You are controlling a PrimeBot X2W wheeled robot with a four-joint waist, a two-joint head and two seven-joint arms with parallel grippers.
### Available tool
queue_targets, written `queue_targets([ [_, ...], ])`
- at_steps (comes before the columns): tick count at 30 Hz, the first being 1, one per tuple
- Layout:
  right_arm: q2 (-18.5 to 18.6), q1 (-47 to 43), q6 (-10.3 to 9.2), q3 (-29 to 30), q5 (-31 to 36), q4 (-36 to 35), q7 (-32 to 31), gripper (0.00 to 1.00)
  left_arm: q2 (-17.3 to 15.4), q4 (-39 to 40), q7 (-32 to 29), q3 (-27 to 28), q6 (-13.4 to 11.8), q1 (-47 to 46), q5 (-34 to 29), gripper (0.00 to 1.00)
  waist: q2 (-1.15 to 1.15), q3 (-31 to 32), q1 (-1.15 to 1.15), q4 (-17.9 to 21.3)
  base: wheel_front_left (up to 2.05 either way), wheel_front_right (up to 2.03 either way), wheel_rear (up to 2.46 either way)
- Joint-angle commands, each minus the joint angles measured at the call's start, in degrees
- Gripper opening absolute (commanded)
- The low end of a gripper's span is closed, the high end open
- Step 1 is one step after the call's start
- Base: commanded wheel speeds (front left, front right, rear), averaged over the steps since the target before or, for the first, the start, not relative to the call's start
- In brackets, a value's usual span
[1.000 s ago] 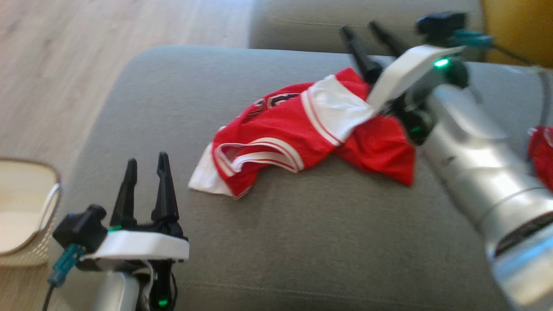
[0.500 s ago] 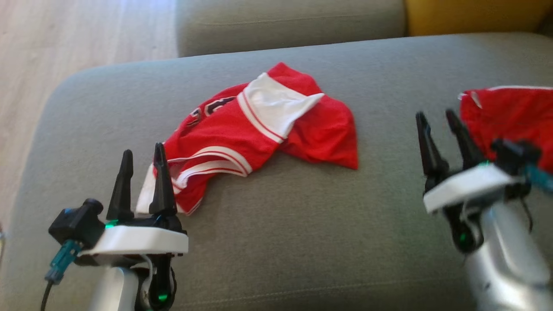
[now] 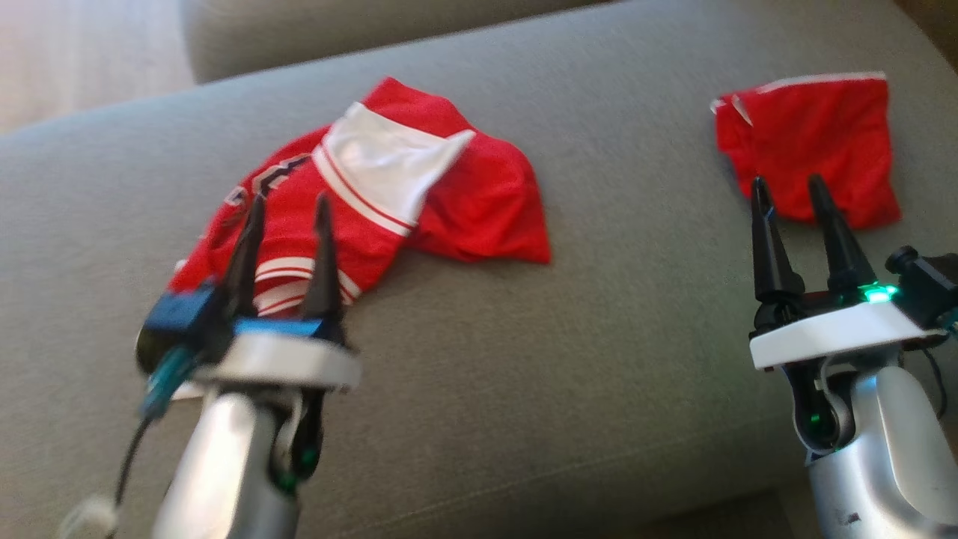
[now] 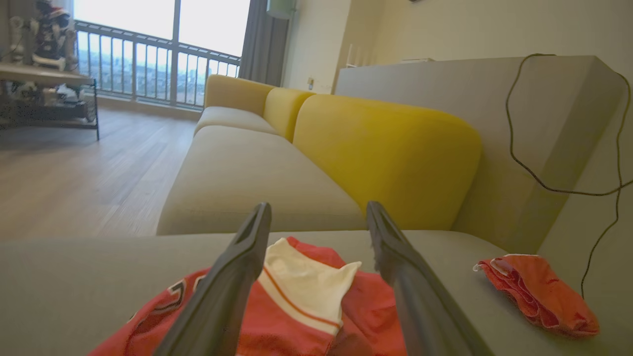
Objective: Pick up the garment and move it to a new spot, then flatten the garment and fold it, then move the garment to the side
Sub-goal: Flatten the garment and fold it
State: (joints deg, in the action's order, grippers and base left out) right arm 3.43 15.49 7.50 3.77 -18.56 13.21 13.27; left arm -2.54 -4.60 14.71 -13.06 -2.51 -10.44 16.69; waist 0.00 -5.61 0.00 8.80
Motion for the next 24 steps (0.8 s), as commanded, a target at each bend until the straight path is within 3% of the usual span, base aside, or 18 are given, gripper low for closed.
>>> queue_targets([
  [1,-0.5,0.5,-0.01,-1.0,0.1,-2.2,-0.1,1.0,-0.3,0.1,0.3,0.7,0.0,-5.0,-2.3,1.0,0.0,-3.1,0.0,3.0,0.0,0.0,0.0],
  [9,-0.5,1.7,-0.01,-2.6,-2.6,-1.6,0.9,1.0,-2.5,-19.9,-3.2,-5.2,-0.9,-19.9,-12.7,1.0,0.0,-9.1,0.0,9.1,0.0,0.0,0.0],
  [14,-0.5,2.8,-0.01,-3.1,-4.6,0.4,1.5,1.0,-4.4,-29.6,-6.4,-6.7,-3.0,-26.5,-16.9,1.0,0.0,-11.2,0.0,11.9,0.0,0.0,0.0],
  [23,-0.5,3.6,-0.01,-3.4,-6.8,1.0,1.7,1.0,-6.6,-41.0,-10.9,-8.7,-3.8,-33.3,-20.1,1.0,0.0,-12.9,0.0,13.1,0.0,0.0,0.0],
  [24,-0.6,3.6,-0.01,-3.8,-7.1,1.2,1.7,1.0,-6.4,-41.4,-10.4,-8.6,-3.6,-33.6,-19.7,0.0,0.0,-13.0,0.0,13.1,0.0,0.0,0.0],
])
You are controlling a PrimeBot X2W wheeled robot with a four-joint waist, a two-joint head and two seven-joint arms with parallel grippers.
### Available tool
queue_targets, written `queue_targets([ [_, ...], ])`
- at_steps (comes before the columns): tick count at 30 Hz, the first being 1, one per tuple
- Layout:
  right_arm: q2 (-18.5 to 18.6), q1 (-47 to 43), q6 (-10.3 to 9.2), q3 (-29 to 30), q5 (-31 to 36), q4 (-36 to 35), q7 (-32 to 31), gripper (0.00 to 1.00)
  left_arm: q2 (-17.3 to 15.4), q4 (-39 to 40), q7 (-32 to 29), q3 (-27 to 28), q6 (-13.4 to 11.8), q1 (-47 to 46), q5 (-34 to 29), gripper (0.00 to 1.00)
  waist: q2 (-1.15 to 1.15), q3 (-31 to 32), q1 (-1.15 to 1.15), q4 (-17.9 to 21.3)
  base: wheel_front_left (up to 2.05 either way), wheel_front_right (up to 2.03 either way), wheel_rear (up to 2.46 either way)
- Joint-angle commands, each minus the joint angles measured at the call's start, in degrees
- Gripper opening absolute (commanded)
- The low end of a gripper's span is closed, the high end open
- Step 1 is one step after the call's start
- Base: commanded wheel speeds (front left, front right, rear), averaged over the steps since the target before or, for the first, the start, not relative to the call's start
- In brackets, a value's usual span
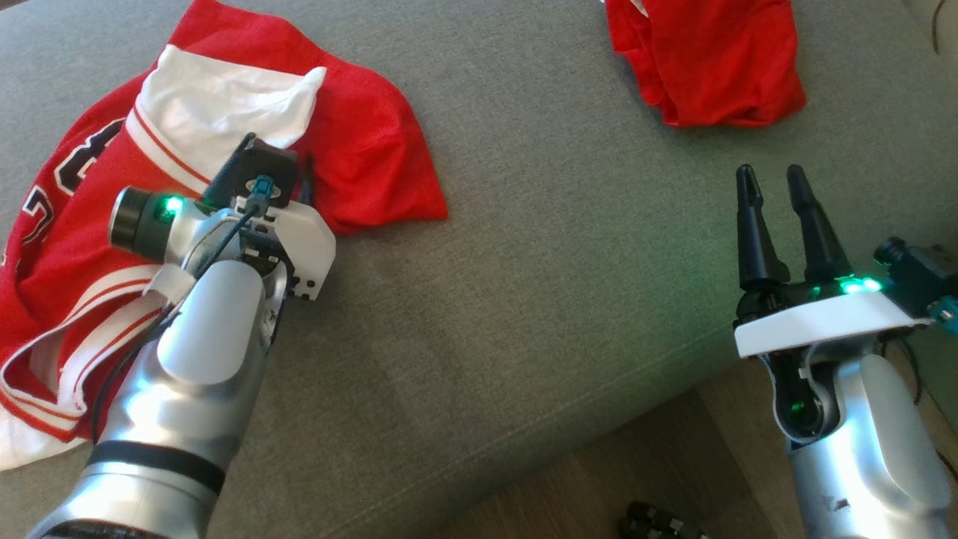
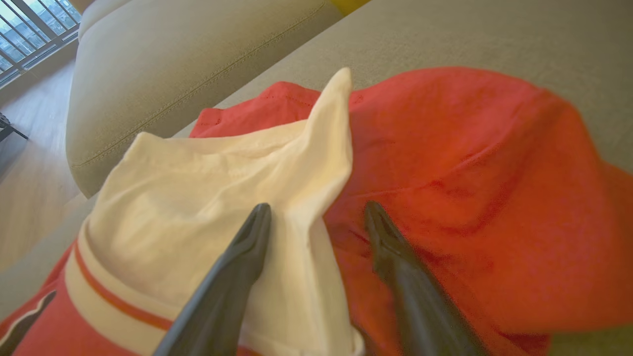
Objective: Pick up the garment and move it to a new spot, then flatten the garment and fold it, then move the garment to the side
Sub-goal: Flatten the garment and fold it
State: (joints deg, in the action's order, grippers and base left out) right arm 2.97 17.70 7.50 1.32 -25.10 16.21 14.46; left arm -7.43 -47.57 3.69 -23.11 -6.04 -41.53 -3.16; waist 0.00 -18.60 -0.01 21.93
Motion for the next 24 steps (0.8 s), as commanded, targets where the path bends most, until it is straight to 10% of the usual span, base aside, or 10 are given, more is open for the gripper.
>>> queue_targets([
  [1,-0.1,1.4,-0.01,-1.6,-0.7,-1.5,0.5,1.0,-1.4,1.4,1.5,1.6,-0.1,-2.9,0.4,0.0,0.0,0.1,0.01,-0.2,0.0,0.0,0.0],
  [9,-0.1,0.8,-0.01,-1.1,0.3,-0.1,0.5,1.0,0.4,2.7,8.9,3.4,-0.5,-2.9,4.2,0.0,0.0,2.9,0.01,-3.8,0.0,0.0,0.0],
  [24,-0.1,0.5,-0.01,-0.4,0.5,1.9,0.5,1.0,-2.4,20.8,10.9,7.9,6.6,1.3,13.3,0.0,0.0,11.6,0.01,-10.7,0.0,0.0,0.0],
])
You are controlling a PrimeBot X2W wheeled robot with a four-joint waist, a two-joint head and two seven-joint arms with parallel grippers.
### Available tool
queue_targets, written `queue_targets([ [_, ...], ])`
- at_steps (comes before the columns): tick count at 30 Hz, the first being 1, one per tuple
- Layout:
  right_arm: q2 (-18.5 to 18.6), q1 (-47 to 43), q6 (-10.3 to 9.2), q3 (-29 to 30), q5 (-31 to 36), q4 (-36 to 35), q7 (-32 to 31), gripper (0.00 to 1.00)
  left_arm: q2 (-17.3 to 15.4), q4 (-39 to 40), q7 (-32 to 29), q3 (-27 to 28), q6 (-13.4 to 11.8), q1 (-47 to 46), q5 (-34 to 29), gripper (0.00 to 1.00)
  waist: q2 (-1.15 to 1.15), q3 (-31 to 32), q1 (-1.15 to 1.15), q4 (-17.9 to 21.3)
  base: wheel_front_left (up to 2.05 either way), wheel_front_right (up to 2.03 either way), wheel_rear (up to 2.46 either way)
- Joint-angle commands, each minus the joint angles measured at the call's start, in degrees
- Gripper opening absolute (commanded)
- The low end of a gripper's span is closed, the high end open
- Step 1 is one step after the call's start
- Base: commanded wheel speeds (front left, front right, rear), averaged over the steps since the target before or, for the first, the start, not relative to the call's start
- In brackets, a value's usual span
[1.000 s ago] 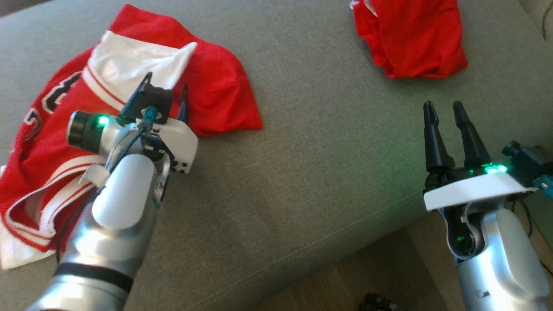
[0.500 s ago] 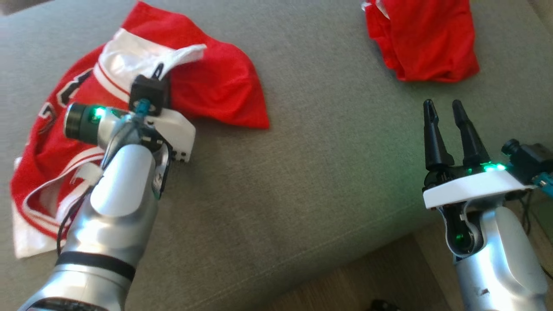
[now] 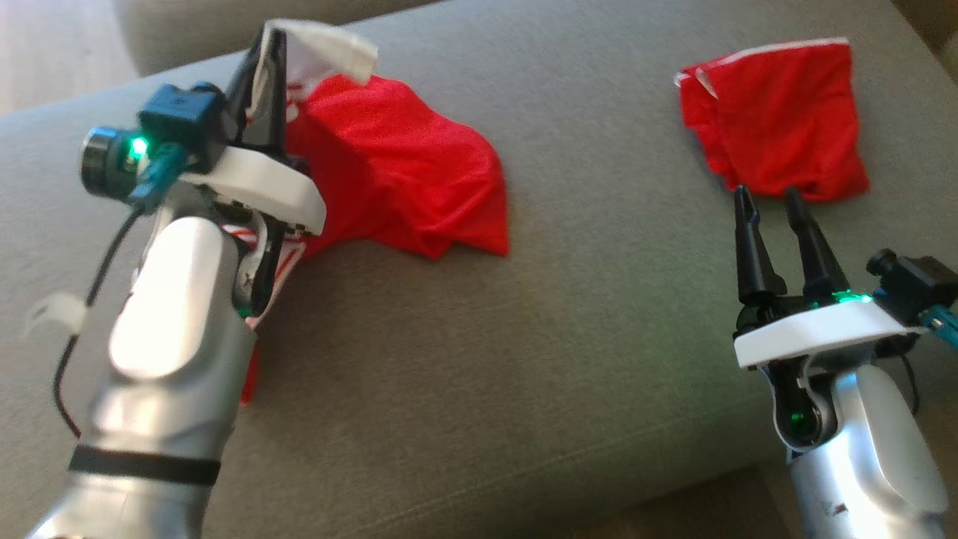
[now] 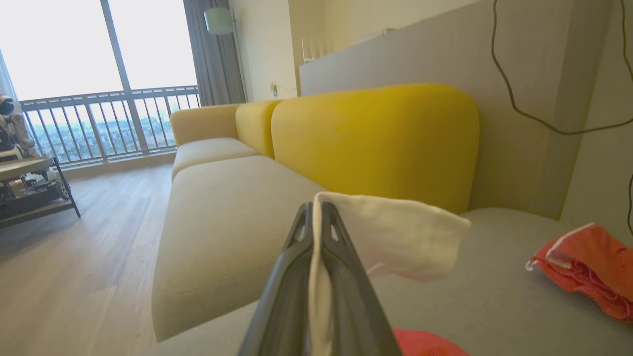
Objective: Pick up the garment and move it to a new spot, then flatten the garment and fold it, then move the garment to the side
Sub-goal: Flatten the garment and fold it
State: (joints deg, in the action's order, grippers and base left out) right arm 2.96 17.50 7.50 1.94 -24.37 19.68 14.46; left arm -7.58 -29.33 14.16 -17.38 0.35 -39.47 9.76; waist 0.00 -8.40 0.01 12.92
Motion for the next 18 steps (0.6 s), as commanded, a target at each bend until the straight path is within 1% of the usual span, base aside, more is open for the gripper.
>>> queue_targets([
  [1,-0.1,0.5,-0.01,-0.8,-0.3,-1.5,0.5,1.0,-2.7,5.0,0.4,2.2,1.0,0.0,0.9,0.0,0.0,1.8,-0.01,-2.4,0.0,0.0,0.0],
  [4,-0.1,-0.3,-0.01,-0.3,-0.6,-1.0,0.5,1.0,-5.0,13.2,-0.4,2.0,2.9,3.2,1.9,0.0,0.0,2.9,-0.01,-5.0,0.0,0.0,0.0],
  [7,-0.1,-1.0,-0.01,0.2,-0.8,-0.7,0.5,1.0,-7.8,22.7,-2.5,-0.2,5.2,7.5,2.9,0.0,0.0,3.6,-0.01,-8.1,0.0,0.0,0.0],
  [8,-0.1,-1.0,-0.01,0.2,-0.8,-0.7,0.5,1.0,-7.8,22.7,-2.5,-0.2,5.2,7.5,2.9,0.0,0.0,3.6,-0.01,-8.1,0.0,0.0,0.0],
  [10,-0.1,-1.3,-0.01,0.6,-0.8,-0.5,0.5,1.0,-10.2,28.9,-4.1,-2.0,6.1,10.6,3.6,0.0,0.0,3.9,-0.01,-10.3,0.0,0.0,0.0],
  [14,-0.1,-1.3,-0.01,1.0,-0.6,0.1,0.5,1.0,-15.6,38.8,-6.6,-6.1,6.8,16.4,4.8,0.0,0.0,4.3,-0.01,-14.2,0.0,0.0,0.0],
  [16,-0.1,-1.3,-0.01,1.2,-0.6,0.4,0.5,1.0,-17.6,41.9,-8.0,-7.9,7.0,19.5,6.6,0.0,0.0,4.6,-0.01,-15.9,0.0,0.0,0.0],
  [18,-0.1,-1.2,-0.01,1.4,-0.5,0.9,0.5,1.0,-19.7,43.4,-9.7,-9.9,7.0,22.4,7.2,0.0,0.0,4.8,-0.01,-17.4,0.0,0.0,0.0],
])
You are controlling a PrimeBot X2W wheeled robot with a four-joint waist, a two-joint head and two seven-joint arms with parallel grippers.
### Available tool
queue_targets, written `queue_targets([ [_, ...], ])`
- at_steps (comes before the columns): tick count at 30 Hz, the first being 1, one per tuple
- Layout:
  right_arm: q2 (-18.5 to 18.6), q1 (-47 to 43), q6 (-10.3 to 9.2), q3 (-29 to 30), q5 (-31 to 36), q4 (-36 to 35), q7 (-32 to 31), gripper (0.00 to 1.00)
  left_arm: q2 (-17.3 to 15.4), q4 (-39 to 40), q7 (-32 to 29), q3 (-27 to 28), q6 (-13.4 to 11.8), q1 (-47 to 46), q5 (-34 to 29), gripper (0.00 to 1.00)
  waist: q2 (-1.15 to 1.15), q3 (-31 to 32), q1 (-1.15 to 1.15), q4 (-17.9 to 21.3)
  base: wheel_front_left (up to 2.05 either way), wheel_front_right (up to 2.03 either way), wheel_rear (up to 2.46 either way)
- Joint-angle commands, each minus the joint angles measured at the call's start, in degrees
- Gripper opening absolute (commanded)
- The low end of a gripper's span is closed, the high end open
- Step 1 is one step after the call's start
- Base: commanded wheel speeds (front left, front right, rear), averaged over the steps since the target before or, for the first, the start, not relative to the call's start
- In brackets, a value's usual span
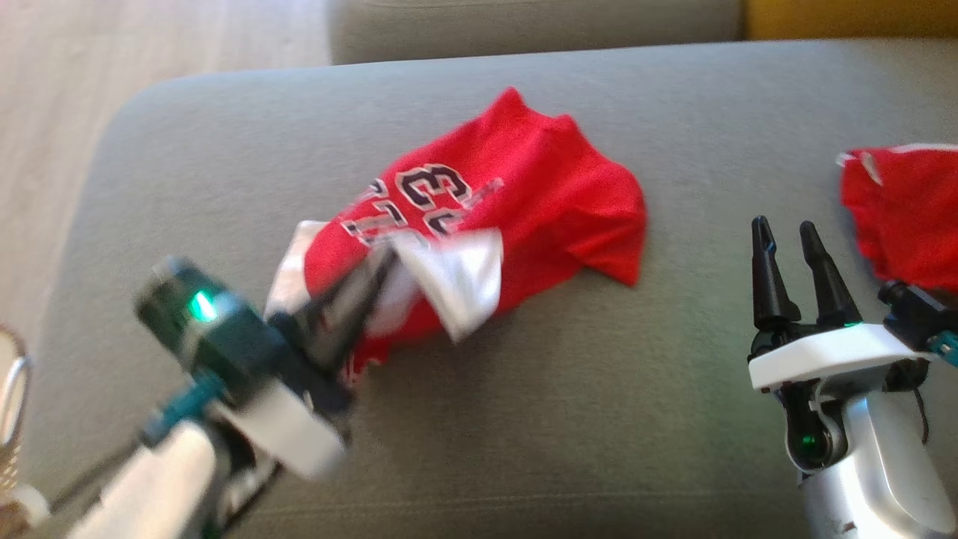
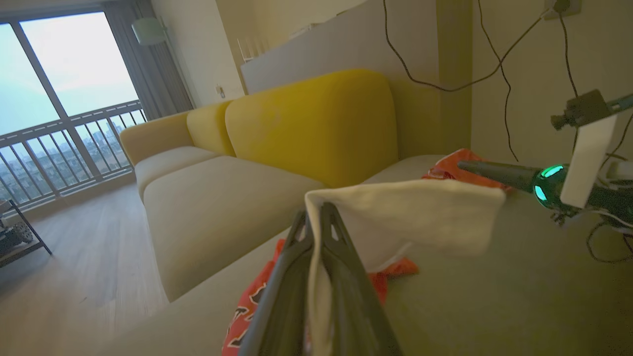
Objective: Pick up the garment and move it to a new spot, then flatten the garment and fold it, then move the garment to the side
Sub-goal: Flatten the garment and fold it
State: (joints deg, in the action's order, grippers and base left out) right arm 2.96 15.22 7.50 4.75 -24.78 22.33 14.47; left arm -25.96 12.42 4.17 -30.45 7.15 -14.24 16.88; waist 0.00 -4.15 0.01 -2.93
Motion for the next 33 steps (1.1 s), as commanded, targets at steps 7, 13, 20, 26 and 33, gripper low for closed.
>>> queue_targets([
  [7,-0.1,1.9,-0.01,-0.6,0.2,0.2,0.5,1.0,-4.9,-0.1,-0.6,-8.7,0.3,1.4,-1.8,0.0,0.0,0.6,-0.01,-5.0,0.0,0.0,0.0],
  [13,-0.1,2.4,-0.01,-1.0,0.9,2.2,0.5,1.0,-3.3,-9.7,1.9,-15.4,0.3,-0.3,-7.2,0.11,0.0,0.8,-0.01,-5.9,0.0,0.0,0.0],
  [20,-0.1,2.6,-0.01,-0.4,2.1,3.7,0.5,1.0,0.2,-19.5,3.9,-15.7,-3.4,-0.2,-8.3,1.0,0.0,0.8,-0.01,-6.4,0.0,0.0,0.0],
  [26,-0.1,2.4,-0.01,0.8,2.8,3.8,-0.4,1.0,1.6,-20.5,7.4,-11.0,-7.5,1.1,-4.3,1.0,0.0,0.9,-0.01,-7.6,0.0,0.0,0.0],
  [33,-0.1,3.0,-0.01,2.9,1.4,5.5,-3.2,1.0,1.9,-17.1,9.7,-4.1,-12.7,3.2,0.0,1.0,0.0,0.8,-0.01,-9.8,0.0,0.0,0.0],
])
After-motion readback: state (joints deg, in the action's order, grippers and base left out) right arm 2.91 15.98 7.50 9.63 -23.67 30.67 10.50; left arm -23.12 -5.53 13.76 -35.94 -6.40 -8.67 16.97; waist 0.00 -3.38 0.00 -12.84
